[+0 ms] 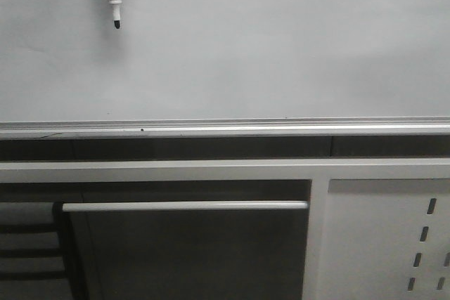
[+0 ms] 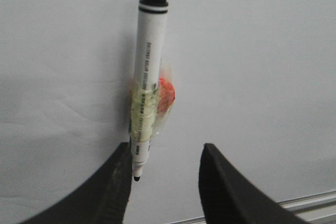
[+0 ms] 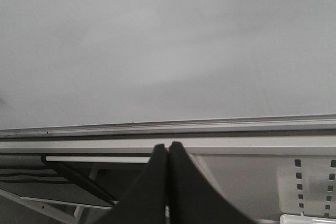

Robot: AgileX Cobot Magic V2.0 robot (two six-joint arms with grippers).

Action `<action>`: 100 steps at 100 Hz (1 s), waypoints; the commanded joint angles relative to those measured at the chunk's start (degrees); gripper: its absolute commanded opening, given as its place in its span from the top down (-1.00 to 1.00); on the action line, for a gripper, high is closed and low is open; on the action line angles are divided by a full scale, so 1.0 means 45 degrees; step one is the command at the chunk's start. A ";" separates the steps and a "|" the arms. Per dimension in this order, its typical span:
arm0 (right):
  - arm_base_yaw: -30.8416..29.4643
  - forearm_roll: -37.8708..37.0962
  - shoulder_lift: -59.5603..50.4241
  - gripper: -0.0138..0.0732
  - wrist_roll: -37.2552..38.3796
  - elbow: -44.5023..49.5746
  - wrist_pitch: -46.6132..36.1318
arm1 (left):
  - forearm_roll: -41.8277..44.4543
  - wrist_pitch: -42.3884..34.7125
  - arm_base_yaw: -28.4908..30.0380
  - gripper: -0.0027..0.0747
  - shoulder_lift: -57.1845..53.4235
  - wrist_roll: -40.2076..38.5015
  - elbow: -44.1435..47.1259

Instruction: Write number 1 on whiteboard

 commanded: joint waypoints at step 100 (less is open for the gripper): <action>0.0011 -0.0023 0.0055 0.83 -0.0105 -0.0323 -0.0720 | 0.2751 0.0389 0.2114 0.43 0.1190 -0.2389 -0.1327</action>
